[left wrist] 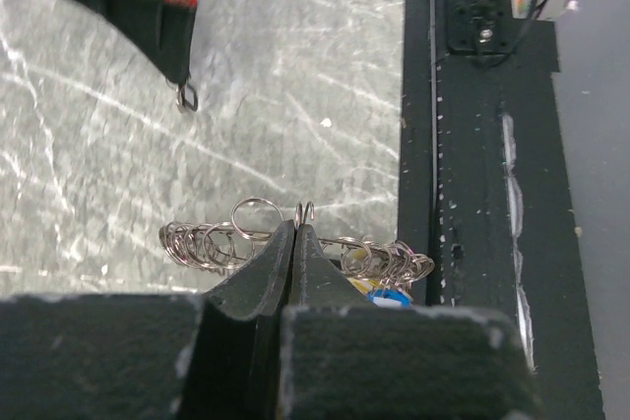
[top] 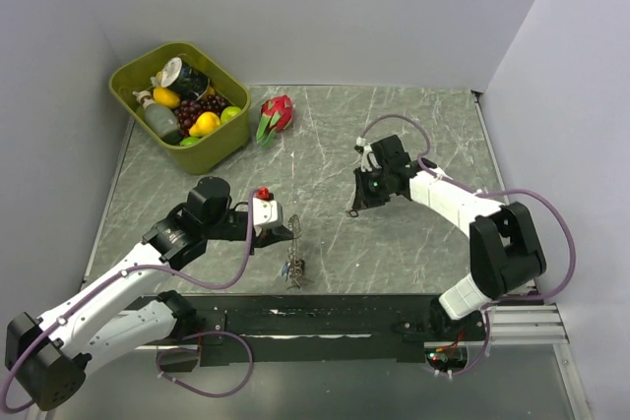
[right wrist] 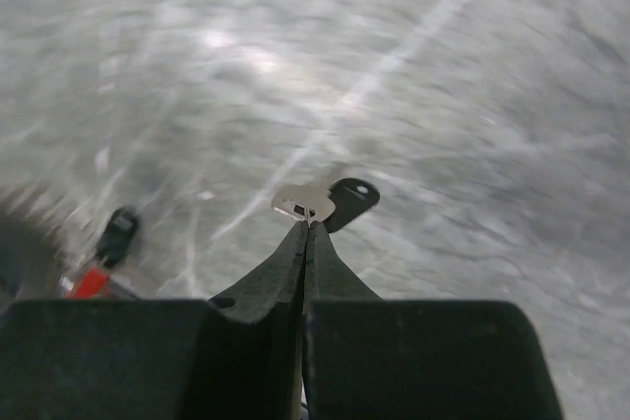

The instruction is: Put the keys on the keyring

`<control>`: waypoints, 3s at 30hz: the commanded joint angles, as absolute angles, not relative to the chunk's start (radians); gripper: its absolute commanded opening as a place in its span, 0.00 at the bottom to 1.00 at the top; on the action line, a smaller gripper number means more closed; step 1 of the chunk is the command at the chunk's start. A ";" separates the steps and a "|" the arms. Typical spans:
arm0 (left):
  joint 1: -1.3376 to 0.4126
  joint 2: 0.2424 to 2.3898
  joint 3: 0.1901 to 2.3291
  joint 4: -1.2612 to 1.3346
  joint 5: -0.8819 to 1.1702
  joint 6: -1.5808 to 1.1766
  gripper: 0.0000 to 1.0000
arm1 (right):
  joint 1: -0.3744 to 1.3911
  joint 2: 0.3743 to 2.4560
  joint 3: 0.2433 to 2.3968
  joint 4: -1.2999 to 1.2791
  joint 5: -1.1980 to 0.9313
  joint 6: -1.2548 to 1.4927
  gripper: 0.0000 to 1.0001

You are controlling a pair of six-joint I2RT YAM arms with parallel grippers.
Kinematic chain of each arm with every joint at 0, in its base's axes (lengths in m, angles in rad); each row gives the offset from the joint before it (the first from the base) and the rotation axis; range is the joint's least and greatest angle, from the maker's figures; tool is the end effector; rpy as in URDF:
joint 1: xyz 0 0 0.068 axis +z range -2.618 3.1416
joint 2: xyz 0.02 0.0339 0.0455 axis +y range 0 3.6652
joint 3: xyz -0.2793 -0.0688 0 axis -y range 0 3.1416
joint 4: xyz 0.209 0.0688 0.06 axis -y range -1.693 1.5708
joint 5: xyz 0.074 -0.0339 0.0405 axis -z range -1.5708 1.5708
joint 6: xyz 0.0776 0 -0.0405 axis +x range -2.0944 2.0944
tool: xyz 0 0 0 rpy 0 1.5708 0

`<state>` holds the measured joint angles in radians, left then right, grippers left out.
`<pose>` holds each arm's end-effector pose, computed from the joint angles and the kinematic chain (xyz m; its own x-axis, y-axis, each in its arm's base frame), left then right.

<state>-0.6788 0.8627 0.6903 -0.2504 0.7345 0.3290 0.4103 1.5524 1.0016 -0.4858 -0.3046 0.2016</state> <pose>0.1032 -0.1501 0.2949 0.0020 0.3065 -0.9519 0.9944 0.1003 0.0344 0.2656 0.1409 0.2071 -0.8775 -0.1734 -0.4471 -0.3520 0.8661 0.3549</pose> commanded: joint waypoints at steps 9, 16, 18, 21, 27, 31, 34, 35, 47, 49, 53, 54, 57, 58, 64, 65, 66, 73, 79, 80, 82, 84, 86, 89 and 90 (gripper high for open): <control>-0.644 0.862 0.695 -0.169 0.664 0.293 0.01 | 0.495 1.324 1.017 -0.425 -0.783 -0.113 0.00; -0.641 0.862 0.693 -0.179 0.660 0.301 0.01 | 0.512 1.169 0.973 -0.336 -0.979 -0.115 0.00; -0.641 0.862 0.692 -0.173 0.663 0.301 0.01 | 0.515 1.157 0.980 -0.331 -0.971 -0.097 0.00; -0.638 0.864 0.693 -0.173 0.669 0.298 0.01 | 0.531 1.184 1.023 -0.348 -0.946 -0.052 0.00; -0.638 0.861 0.693 -0.176 0.664 0.298 0.01 | 0.653 1.296 1.120 -0.402 -0.853 -0.048 0.00; -0.638 0.853 0.690 -0.183 0.650 0.301 0.01 | 0.696 1.344 1.155 -0.402 -0.844 -0.037 0.00; -0.638 0.854 0.692 -0.184 0.647 0.299 0.01 | 0.724 1.354 1.173 -0.400 -0.816 -0.037 0.00; -0.638 0.854 0.692 -0.184 0.647 0.298 0.01 | 0.732 1.358 1.180 -0.399 -0.812 -0.035 0.00; -0.635 0.856 0.698 -0.190 0.640 0.298 0.01 | 0.793 1.408 1.224 -0.433 -0.805 -0.067 0.00; -0.637 0.856 0.696 -0.187 0.643 0.298 0.01 | 0.796 1.411 1.229 -0.439 -0.792 -0.068 0.00; -0.635 0.853 0.693 -0.183 0.650 0.298 0.01 | 0.799 1.428 1.241 -0.451 -0.756 -0.069 0.00; -0.637 0.851 0.693 -0.181 0.653 0.298 0.01 | 0.801 1.431 1.241 -0.451 -0.747 -0.064 0.00; -0.637 0.854 0.695 -0.181 0.663 0.298 0.01 | 0.804 1.440 1.244 -0.446 -0.738 -0.058 0.00; -0.637 0.854 0.695 -0.183 0.663 0.299 0.01 | 0.802 1.443 1.247 -0.449 -0.735 -0.058 0.00; -0.637 0.856 0.695 -0.179 0.675 0.301 0.01 | 0.802 1.454 1.252 -0.436 -0.689 -0.045 0.00; -0.637 0.856 0.695 -0.181 0.676 0.302 0.01 | 0.802 1.456 1.252 -0.434 -0.683 -0.044 0.00; -0.637 0.854 0.695 -0.181 0.680 0.302 0.01 | 0.802 1.456 1.252 -0.434 -0.677 -0.046 0.00; -0.637 0.831 0.684 -0.163 0.695 0.301 0.01 | 0.801 1.447 1.213 -0.410 -0.638 -0.048 0.00; -0.637 0.808 0.673 -0.134 0.699 0.290 0.01 | 0.801 1.457 1.193 -0.405 -0.617 -0.046 0.00; -0.637 0.805 0.667 -0.124 0.703 0.284 0.01 | 0.799 1.456 1.190 -0.403 -0.614 -0.046 0.00; -0.637 0.790 0.658 -0.094 0.709 0.269 0.01 | 0.799 1.460 1.189 -0.402 -0.618 -0.046 0.00; -0.637 0.782 0.650 -0.074 0.719 0.261 0.01 | 0.799 1.463 1.187 -0.394 -0.632 -0.045 0.00; -0.637 0.775 0.643 -0.037 0.729 0.241 0.01 | 0.798 1.459 1.183 -0.391 -0.632 -0.044 0.00; -0.637 0.770 0.627 0.029 0.745 0.204 0.01 | 0.796 1.427 1.164 -0.379 -0.611 -0.044 0.00; -0.635 0.770 0.623 0.043 0.750 0.193 0.01 | 0.795 1.413 1.157 -0.368 -0.597 -0.044 0.13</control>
<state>-0.6315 0.8047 0.6197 -0.1421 0.6449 0.2592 0.8005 1.4559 1.1816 -0.4416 -0.6651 -0.0422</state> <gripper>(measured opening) 0.024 0.007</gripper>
